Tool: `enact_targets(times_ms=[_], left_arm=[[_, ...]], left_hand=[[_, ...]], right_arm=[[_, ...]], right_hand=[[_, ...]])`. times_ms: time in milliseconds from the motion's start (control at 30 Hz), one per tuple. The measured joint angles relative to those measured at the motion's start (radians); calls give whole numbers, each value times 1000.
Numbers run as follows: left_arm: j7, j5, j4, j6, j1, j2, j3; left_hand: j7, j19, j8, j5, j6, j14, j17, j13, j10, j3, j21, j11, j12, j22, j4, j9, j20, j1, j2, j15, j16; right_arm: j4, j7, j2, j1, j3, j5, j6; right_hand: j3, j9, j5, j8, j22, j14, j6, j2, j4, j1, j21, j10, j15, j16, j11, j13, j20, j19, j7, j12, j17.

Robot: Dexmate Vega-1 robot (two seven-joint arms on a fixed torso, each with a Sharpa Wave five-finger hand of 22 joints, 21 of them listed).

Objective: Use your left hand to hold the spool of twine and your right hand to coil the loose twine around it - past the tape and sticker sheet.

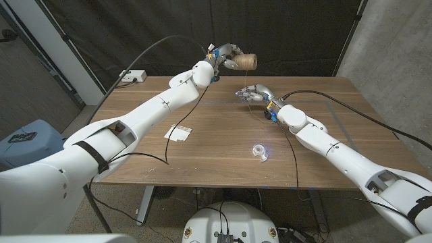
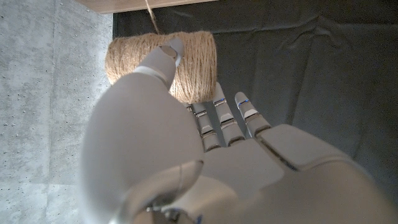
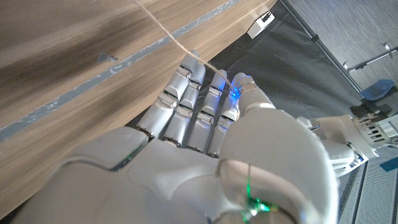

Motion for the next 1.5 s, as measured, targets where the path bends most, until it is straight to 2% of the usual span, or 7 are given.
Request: enact_targets(times_ms=[533, 1500], left_arm=[[-7, -2, 6, -38, 0, 5, 2], [-27, 1, 7, -32, -1, 0, 8]], left_hand=[[0, 0, 0, 4, 0, -2, 0, 0, -2, 0, 0, 2, 3, 0, 0, 0, 0, 0, 0, 2, 0], [0, 0, 0, 15, 0, -2, 0, 0, -4, -3, 8, 4, -2, 0, 3, 0, 0, 0, 0, 2, -4]], right_arm=[[-75, 16, -31, -17, 8, 8, -23], [-312, 85, -142, -40, 36, 19, -169]], right_hand=[[-4, 0, 0, -6, 0, 9, 0, 3, 4, -3, 0, 1, -2, -8, 1, 0, 0, 0, 0, 0, 0], [-8, 0, 0, -12, 0, 29, 5, 8, 8, -8, 0, 10, -7, -11, 10, 0, -2, 9, 5, -9, 1]])
